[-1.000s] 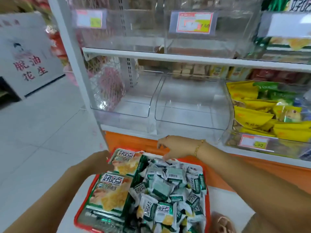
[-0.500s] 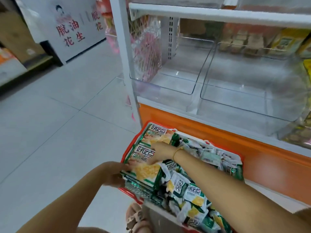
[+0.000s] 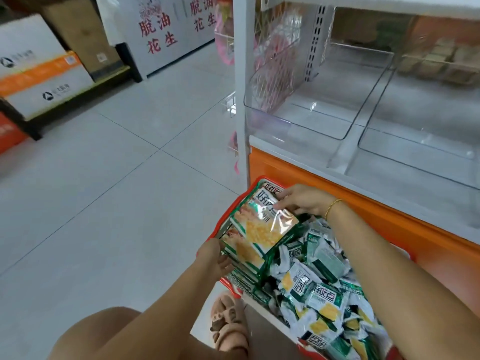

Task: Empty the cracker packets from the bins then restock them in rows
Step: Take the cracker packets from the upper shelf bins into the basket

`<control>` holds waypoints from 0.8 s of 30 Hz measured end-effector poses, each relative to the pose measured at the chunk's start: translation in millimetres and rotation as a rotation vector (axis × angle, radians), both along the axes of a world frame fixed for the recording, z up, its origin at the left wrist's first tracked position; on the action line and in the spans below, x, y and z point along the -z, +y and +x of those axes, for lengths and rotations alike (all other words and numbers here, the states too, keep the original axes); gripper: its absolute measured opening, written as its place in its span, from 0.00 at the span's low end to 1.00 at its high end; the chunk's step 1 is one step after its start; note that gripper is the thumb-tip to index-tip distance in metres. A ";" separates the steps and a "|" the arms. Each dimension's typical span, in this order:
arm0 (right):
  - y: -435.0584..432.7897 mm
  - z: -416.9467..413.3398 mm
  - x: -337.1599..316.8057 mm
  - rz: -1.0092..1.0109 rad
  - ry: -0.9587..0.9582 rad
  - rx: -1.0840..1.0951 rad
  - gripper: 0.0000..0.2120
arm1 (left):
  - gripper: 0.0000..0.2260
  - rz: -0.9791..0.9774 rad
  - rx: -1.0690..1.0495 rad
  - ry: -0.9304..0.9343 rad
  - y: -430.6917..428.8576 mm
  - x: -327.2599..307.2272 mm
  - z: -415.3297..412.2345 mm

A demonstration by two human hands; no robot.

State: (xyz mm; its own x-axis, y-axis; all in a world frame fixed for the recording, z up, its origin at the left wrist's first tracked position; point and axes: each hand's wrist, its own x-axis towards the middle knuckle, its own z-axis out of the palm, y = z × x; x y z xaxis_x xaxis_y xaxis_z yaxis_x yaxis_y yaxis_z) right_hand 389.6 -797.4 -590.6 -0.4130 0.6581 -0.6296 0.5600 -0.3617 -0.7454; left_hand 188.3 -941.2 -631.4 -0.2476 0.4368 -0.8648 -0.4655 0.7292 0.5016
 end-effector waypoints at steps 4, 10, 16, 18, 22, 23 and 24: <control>9.8 19.5 1.5 -0.017 0.043 0.063 0.16 | 0.07 0.025 0.011 -0.024 -3.8 4.1 6.1; -0.9 31.5 7.8 -0.067 0.114 0.105 0.13 | 0.05 0.013 0.036 -0.102 -0.5 -0.9 11.2; -3.8 29.8 4.1 -0.106 0.203 0.115 0.14 | 0.04 0.043 0.046 -0.007 2.6 1.7 22.1; -3.2 26.8 -1.2 -0.118 0.245 0.117 0.15 | 0.05 0.088 0.014 0.054 3.9 -7.6 19.9; -1.9 13.1 -18.6 -0.154 0.351 0.108 0.14 | 0.09 0.264 -0.024 0.123 10.5 -42.1 1.2; -1.7 9.1 -25.0 -0.152 0.363 0.108 0.13 | 0.10 0.298 -0.019 0.108 11.2 -51.6 -2.3; -3.7 5.0 -34.1 -0.141 0.365 0.099 0.14 | 0.10 0.316 -0.013 0.089 11.0 -60.7 -4.7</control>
